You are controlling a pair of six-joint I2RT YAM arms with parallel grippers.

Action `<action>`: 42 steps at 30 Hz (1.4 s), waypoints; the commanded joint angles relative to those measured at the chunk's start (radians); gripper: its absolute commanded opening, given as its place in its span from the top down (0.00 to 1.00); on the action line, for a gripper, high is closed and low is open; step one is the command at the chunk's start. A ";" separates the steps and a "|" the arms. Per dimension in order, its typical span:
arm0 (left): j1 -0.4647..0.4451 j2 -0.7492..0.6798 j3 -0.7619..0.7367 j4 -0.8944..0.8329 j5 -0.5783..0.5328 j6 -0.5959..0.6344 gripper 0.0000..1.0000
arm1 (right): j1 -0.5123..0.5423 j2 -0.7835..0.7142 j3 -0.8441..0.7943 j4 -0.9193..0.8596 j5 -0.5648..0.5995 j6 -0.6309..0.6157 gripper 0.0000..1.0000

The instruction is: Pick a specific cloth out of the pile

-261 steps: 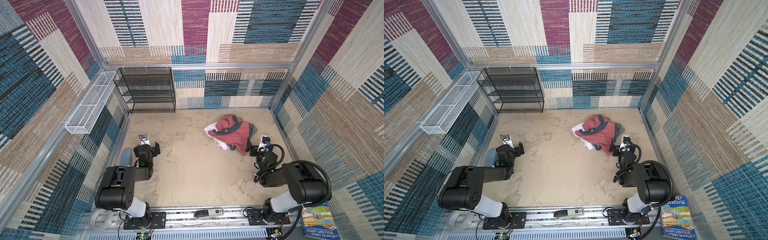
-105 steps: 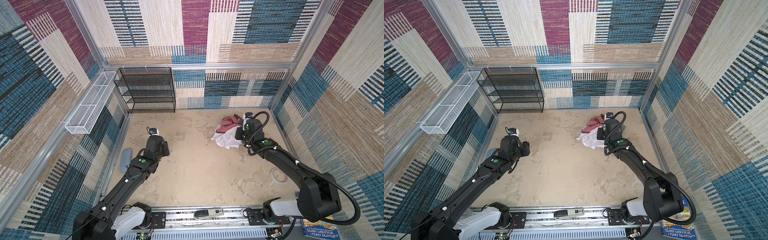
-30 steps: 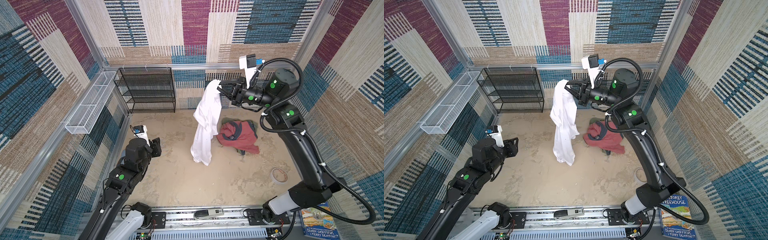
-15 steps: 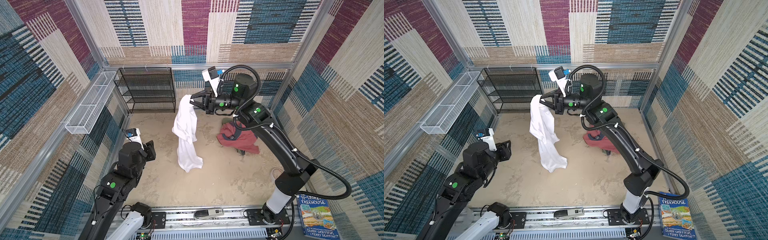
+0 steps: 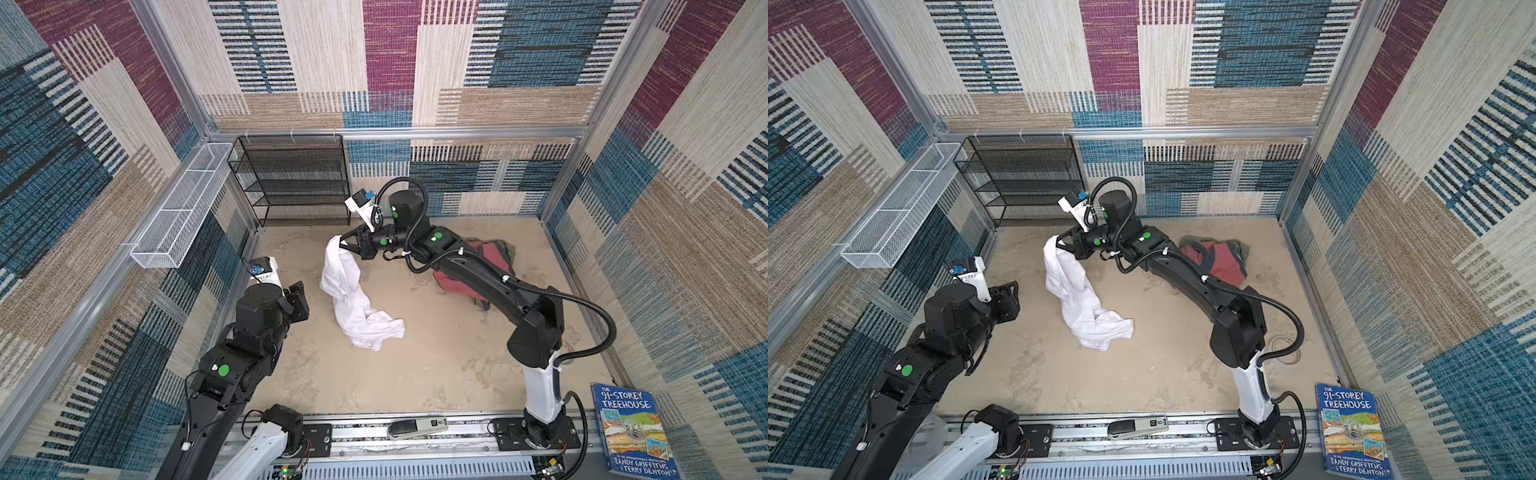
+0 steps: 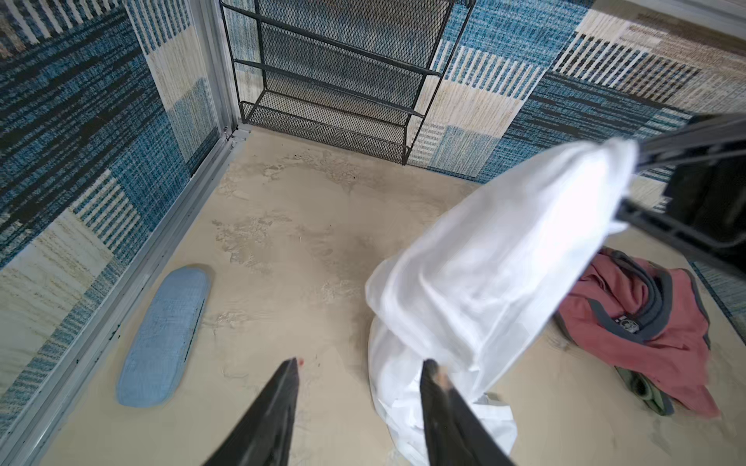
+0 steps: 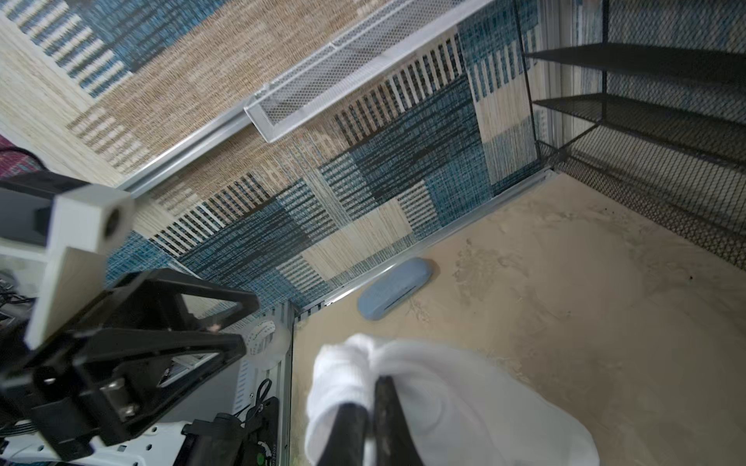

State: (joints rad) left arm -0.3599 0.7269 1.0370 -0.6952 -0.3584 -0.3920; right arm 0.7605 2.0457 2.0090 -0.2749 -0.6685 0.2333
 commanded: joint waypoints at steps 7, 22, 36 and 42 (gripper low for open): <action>0.001 0.049 -0.006 0.007 0.030 0.010 0.48 | 0.039 0.061 -0.101 0.067 0.194 -0.045 0.70; -0.007 0.115 -0.165 0.191 0.267 -0.092 0.51 | 0.035 -0.266 -0.633 0.263 0.470 -0.032 0.51; -0.191 0.272 -0.266 0.326 0.269 -0.083 0.51 | -0.153 -0.591 -1.013 0.306 0.437 0.081 0.51; -0.299 0.453 -0.216 0.367 0.271 -0.074 0.47 | -0.237 -0.690 -1.066 0.278 0.460 0.094 0.50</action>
State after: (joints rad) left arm -0.6338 1.1259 0.7959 -0.3786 -0.0967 -0.4744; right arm 0.5407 1.3895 0.9619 -0.0059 -0.2184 0.3096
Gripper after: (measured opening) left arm 0.535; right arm 0.497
